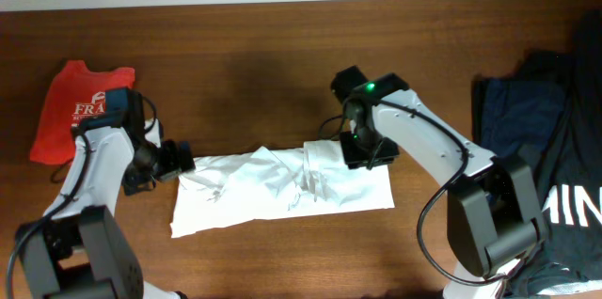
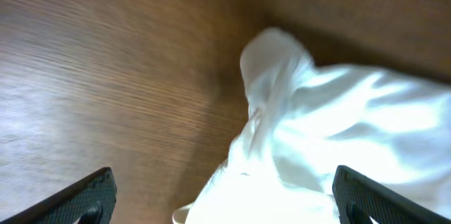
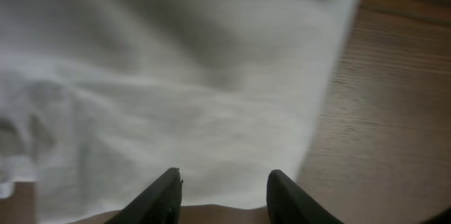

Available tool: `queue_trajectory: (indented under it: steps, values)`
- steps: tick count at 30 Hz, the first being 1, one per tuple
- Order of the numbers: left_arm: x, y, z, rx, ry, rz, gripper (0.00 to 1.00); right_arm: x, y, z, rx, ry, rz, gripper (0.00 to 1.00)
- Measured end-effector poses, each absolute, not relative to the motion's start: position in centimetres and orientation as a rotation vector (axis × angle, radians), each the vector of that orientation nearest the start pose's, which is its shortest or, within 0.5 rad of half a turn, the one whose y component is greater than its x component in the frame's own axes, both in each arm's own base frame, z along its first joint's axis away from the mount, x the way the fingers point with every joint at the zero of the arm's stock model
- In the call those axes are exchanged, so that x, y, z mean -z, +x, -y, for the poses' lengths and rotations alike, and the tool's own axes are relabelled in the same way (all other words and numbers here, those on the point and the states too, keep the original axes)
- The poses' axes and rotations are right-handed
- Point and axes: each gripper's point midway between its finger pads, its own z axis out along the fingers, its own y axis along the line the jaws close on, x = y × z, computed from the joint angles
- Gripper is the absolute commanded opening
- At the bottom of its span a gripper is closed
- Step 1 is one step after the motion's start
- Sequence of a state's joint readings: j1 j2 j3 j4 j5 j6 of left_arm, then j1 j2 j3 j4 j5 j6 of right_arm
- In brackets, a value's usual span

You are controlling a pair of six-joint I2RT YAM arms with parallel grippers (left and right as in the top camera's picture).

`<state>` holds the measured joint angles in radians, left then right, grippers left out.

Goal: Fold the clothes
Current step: 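Fold the strip's right end leftward over the middle with the right gripper, then fold the left end rightward onto the stack with the left gripper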

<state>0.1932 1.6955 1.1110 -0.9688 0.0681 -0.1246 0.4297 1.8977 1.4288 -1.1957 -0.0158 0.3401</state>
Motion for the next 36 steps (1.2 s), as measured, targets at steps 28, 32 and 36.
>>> queue_trajectory:
  steps: [28,32,36]
  values:
    - [-3.7,29.2,-4.5,0.294,-0.328,-3.208,0.01,-6.1,30.6,-11.7,0.039,-0.078,-3.229,0.52]
    - [-8.7,31.9,-9.9,0.071,-0.493,-3.112,0.01,-6.2,31.5,-7.8,0.043,0.048,-3.242,0.52]
    - [-11.3,31.0,-9.6,0.067,-0.552,-3.155,0.01,-6.1,31.7,-6.1,0.045,0.099,-3.249,0.52]
